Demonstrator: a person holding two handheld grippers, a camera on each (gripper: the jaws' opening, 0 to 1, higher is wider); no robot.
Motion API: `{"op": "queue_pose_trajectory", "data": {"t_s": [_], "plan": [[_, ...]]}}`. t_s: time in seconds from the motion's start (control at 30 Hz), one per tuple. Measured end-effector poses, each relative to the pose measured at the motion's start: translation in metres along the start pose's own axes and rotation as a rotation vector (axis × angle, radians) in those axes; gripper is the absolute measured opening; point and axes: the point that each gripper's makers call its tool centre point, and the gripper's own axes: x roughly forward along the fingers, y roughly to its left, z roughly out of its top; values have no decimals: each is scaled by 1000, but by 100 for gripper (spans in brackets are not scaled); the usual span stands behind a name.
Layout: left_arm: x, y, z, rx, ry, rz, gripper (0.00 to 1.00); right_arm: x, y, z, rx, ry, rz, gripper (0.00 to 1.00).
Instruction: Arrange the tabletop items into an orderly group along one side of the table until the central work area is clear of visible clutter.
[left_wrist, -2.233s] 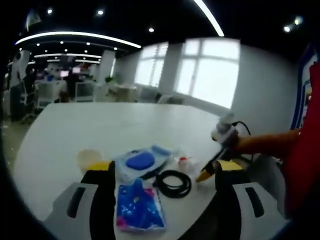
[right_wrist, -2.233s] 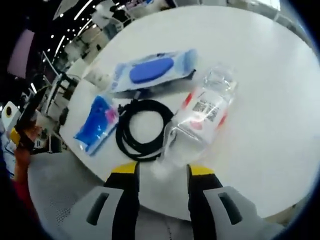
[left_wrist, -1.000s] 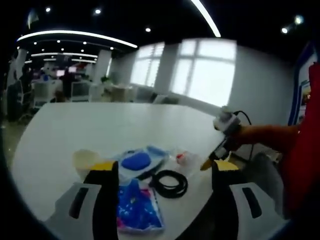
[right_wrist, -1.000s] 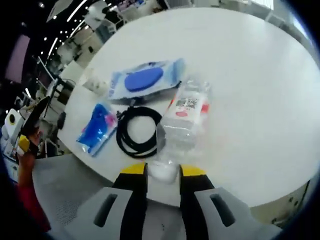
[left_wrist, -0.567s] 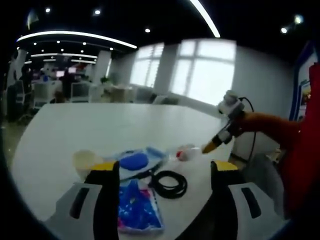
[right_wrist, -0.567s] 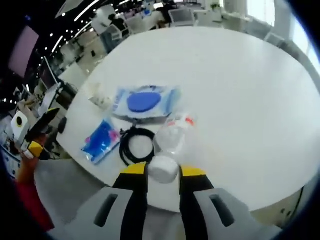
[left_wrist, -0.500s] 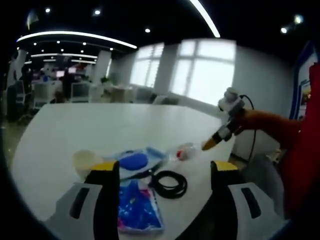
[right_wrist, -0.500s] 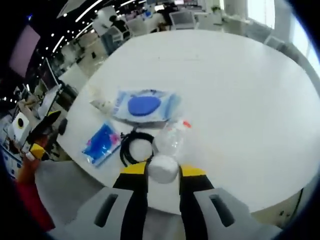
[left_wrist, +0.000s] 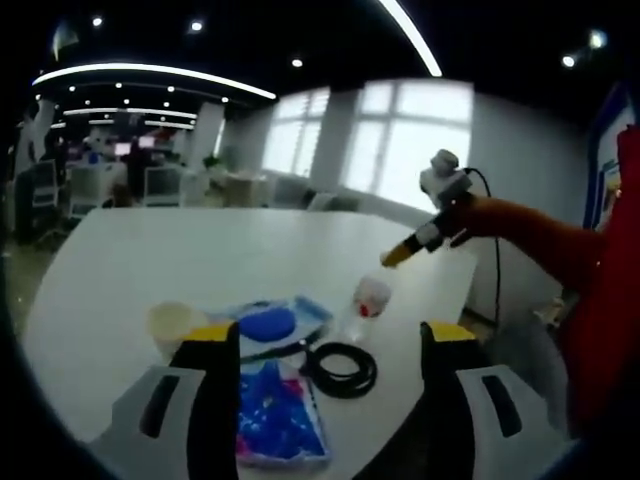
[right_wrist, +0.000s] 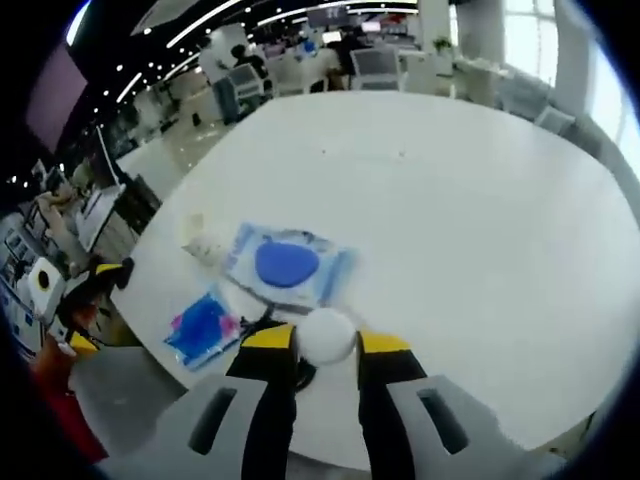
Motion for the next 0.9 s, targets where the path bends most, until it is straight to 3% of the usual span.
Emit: {"op": "queue_pose_trajectory", "data": {"t_s": [0.47,0.9], "plan": [[4,-3,-2,3,11,-26,70,1,0,3,-89,-21,-3,22],[4,-5,-4,8,20,-35,70,1,0,4,-89,-40,-3,22]]}}
